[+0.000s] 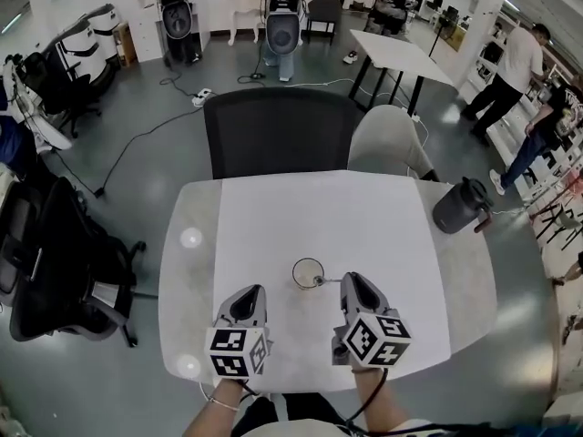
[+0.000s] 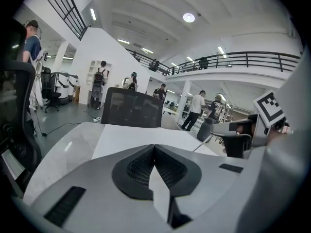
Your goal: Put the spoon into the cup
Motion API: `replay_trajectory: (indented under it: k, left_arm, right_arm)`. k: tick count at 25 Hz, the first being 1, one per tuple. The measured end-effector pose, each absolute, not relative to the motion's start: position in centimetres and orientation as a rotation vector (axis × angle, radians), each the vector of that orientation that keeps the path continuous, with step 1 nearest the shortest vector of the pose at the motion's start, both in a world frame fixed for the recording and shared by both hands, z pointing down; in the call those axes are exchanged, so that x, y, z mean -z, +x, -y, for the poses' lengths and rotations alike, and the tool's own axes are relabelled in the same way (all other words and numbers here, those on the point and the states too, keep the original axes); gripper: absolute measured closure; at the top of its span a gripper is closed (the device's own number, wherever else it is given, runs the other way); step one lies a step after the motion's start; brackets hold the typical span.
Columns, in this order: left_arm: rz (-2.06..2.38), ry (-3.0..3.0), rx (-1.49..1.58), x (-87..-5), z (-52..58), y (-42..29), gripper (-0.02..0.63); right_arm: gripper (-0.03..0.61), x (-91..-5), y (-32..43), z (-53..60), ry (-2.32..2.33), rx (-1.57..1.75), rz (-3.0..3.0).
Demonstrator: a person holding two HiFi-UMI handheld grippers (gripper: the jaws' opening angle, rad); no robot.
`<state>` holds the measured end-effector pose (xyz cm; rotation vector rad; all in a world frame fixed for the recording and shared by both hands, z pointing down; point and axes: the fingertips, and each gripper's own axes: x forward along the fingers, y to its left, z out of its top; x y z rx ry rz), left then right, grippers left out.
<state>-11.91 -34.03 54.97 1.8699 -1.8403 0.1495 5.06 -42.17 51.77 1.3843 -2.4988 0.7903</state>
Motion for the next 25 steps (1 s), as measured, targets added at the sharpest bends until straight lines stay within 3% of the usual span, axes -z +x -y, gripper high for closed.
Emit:
replay_trajectory:
  k: [25]
  left_arm:
    - [1.853,1.673,-0.171,-60.7,34.6,-13.0,0.595]
  right_arm:
    - [0.517,-58.1,1.7,44.4,1.168,-0.848,2.431]
